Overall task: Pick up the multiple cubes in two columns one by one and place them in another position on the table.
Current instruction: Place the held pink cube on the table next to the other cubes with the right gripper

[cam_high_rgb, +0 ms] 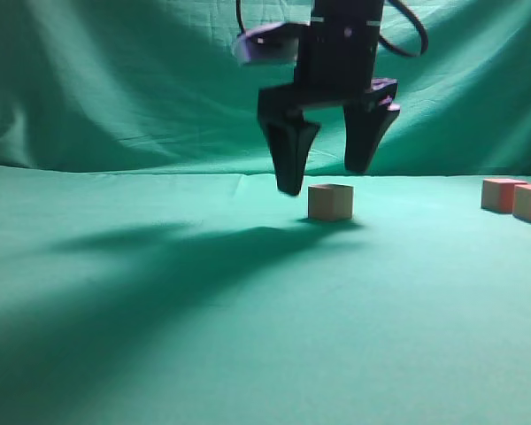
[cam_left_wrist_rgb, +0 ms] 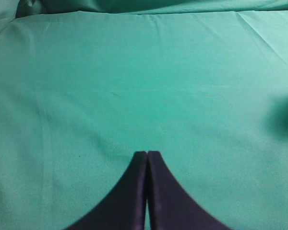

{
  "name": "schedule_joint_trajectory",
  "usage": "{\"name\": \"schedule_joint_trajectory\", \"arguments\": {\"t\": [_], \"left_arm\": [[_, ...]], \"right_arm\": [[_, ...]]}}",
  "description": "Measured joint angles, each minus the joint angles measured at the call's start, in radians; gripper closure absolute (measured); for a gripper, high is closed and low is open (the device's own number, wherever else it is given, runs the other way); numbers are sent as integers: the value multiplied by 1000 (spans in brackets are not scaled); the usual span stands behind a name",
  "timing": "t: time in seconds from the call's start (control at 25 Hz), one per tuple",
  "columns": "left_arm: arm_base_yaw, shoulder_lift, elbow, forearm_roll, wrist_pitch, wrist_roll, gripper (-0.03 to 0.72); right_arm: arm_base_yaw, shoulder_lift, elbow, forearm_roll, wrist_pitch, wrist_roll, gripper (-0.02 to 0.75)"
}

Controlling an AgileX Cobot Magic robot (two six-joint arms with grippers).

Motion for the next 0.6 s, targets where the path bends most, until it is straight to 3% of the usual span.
{"name": "schedule_joint_trajectory", "arguments": {"t": [0.04,0.2,0.24,0.32,0.4,0.6], "left_arm": [[0,0,0,0,0,0,688],[0,0,0,0,0,0,688],[0,0,0,0,0,0,688],[0,0,0,0,0,0,688],[0,0,0,0,0,0,688],[0,0,0,0,0,0,688]], "right_arm": [[0,-11,-14,0,23,1,51],[0,-88,-67,-2,144,1,68],[0,-115,-74,-7,179,1,123],[0,-165,-79,-27,239,1,129],[0,-218,-79,-54,266,1,195],[0,-343,-79,-121,281,84,187]]}}
